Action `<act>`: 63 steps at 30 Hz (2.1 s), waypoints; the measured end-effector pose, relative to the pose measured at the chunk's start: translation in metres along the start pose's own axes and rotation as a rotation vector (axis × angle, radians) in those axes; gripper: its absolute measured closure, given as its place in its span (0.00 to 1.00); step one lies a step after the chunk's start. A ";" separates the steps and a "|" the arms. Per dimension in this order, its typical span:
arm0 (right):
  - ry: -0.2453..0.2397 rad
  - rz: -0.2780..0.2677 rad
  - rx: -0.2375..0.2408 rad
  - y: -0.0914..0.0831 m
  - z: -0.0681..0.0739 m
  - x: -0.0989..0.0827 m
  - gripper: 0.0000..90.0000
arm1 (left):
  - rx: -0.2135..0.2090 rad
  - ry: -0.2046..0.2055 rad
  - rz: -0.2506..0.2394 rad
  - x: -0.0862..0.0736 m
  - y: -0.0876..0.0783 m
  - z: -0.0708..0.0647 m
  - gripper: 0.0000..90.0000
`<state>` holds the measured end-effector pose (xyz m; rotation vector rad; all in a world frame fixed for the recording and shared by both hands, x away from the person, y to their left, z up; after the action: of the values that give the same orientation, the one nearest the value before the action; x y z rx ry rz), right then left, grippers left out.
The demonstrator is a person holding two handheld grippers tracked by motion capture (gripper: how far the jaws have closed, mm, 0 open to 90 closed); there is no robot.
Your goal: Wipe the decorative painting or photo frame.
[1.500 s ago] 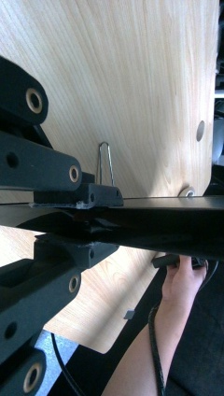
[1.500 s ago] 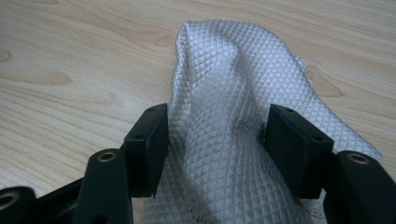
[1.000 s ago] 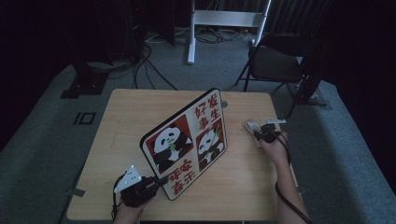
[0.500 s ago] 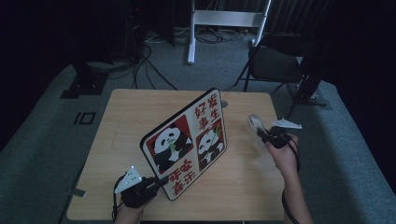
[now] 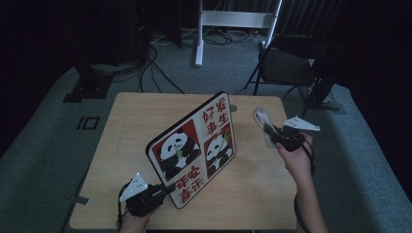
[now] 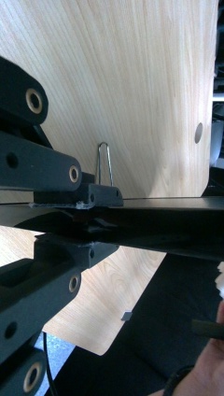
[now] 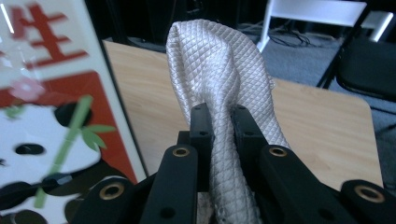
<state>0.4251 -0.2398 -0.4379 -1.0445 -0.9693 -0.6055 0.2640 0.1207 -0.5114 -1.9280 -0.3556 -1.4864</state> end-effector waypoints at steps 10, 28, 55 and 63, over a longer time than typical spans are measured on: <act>-0.047 -0.075 0.055 -0.002 0.032 0.036 0.91 | 0.003 -0.003 0.001 0.000 0.000 -0.001 0.88; -0.110 -0.125 0.130 0.012 0.086 0.072 0.91 | 0.006 0.002 0.003 0.000 0.000 -0.002 0.88; -0.152 -0.055 0.155 0.043 0.109 0.057 0.91 | -0.002 0.008 0.013 0.000 0.000 -0.001 0.88; -0.151 -0.027 0.152 0.048 0.107 0.045 0.91 | -0.004 0.008 0.013 0.000 0.000 -0.001 0.87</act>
<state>0.4459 -0.1218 -0.4009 -0.9527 -1.1448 -0.4718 0.2630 0.1201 -0.5111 -1.9227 -0.3359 -1.4871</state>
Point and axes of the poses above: each handheld gripper's, and its own axes: y roughly forward along the jaws, x roughly out of its top, z roughly to its left, the point moved 8 cm from there along y, roughly forward along the jaws, and after that the axes turned 8 degrees about y, right-handed, at the moved point
